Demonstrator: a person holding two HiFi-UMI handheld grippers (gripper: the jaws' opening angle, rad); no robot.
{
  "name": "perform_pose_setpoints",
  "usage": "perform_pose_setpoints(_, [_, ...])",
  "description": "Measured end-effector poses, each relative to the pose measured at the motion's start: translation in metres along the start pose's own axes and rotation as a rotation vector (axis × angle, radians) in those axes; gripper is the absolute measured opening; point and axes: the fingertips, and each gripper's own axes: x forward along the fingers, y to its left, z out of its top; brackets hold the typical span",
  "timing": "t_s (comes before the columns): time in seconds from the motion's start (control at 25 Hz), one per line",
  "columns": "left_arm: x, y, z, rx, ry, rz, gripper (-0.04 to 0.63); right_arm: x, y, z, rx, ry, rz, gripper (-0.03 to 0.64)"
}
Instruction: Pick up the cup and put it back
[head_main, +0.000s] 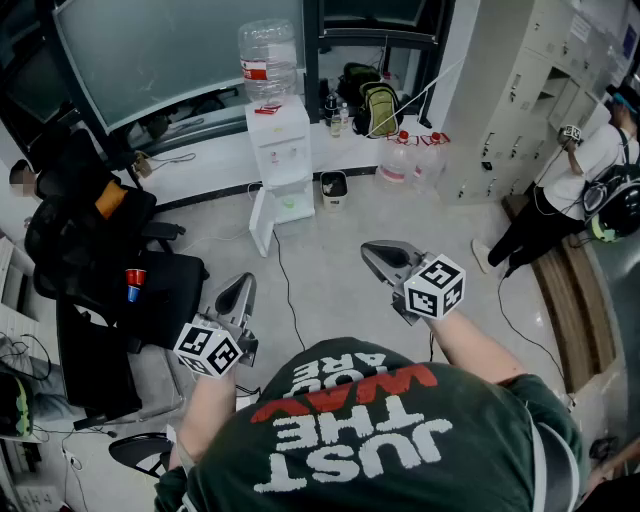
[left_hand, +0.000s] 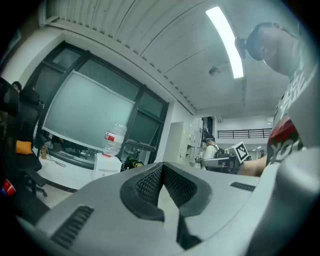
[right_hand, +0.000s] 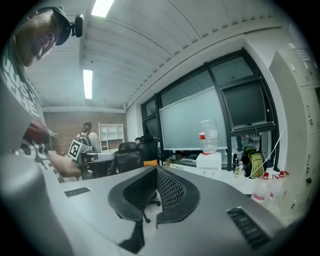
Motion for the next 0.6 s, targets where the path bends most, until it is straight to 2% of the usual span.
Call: perform_pose_setpoints(0.6, [0.0044,-0.0016,-0.0017,-0.018,0.016,-0.004,0.008,-0.0015,0.0004,0.0008,-0.009,0.010,0.000,0.032])
